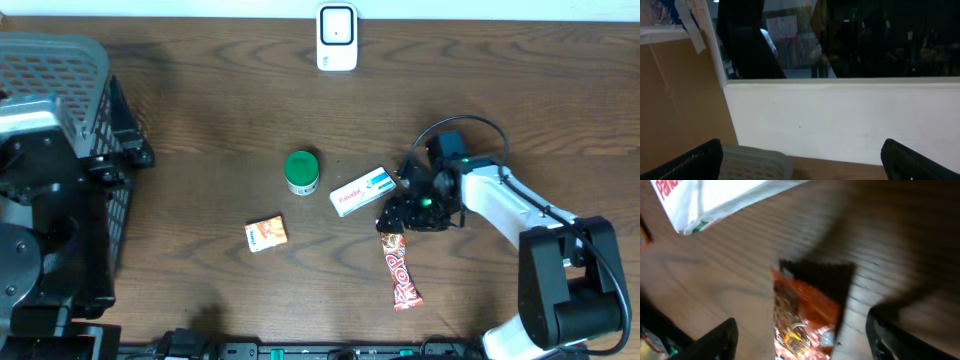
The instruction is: Scan the item barcode
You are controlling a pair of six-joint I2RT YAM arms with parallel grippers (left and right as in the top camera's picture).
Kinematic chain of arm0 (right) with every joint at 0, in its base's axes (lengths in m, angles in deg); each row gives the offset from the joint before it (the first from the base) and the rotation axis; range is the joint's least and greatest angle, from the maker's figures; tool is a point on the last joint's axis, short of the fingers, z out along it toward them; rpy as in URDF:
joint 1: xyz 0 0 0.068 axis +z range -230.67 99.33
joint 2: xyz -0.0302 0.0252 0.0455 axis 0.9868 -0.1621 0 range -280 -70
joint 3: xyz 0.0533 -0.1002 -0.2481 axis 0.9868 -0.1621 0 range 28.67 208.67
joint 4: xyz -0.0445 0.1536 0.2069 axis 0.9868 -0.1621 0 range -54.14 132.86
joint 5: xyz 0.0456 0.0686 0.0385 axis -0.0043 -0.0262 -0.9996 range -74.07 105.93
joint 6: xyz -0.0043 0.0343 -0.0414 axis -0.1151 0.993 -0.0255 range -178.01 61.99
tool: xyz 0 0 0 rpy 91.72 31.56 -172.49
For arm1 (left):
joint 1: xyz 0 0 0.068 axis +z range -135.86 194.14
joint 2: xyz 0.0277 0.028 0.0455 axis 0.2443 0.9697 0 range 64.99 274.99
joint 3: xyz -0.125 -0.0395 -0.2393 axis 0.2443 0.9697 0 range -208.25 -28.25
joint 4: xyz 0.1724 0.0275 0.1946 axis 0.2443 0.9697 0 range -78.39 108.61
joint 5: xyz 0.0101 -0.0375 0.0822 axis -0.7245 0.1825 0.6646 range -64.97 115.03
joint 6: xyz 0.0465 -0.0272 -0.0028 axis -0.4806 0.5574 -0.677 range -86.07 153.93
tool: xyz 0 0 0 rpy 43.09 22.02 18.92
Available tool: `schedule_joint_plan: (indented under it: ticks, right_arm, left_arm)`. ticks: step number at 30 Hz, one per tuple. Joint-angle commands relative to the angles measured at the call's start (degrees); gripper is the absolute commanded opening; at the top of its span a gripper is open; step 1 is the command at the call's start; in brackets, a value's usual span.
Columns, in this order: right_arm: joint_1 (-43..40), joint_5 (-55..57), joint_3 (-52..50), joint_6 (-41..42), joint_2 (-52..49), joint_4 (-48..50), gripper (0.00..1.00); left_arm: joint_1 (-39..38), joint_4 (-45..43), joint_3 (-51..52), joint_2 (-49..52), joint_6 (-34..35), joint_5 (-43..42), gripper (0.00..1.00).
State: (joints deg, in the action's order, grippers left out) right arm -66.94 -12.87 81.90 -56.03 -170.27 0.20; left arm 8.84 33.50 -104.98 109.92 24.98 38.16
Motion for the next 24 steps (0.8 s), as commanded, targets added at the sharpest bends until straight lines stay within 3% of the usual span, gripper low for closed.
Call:
schedule_joint_plan:
  ticks: [1,8,13,15,18,24]
  right_arm:
    - [1.84,-0.22,-1.7,-3.85,-4.17,0.96,0.72]
    - [2.05,-0.2,-5.42,-4.96,-6.73,3.28,0.45]
    - [1.95,0.0,-5.68,-5.07,-6.71,2.64,0.18]
    - [1.95,0.0,-5.68,-5.09,-6.71,2.64,0.17]
    - [1.95,-0.02,-5.66,-5.33,-6.69,2.67,0.03]
    - [1.84,-0.35,-4.39,-4.72,-4.81,2.36,0.01]
  left_arm:
    - [1.18,-0.04,0.48,-0.2,1.38,-2.25,0.99]
    - [1.27,-0.07,0.55,-0.2,1.38,-2.23,0.99]
    - [1.27,-0.09,0.55,-0.2,1.38,-2.25,0.99]
    - [1.27,-0.13,0.55,-0.2,1.38,-2.23,0.99]
    - [1.27,-0.15,0.55,-0.2,1.38,-2.23,0.99]
    - [1.27,-0.13,0.55,-0.17,1.38,-2.23,0.99]
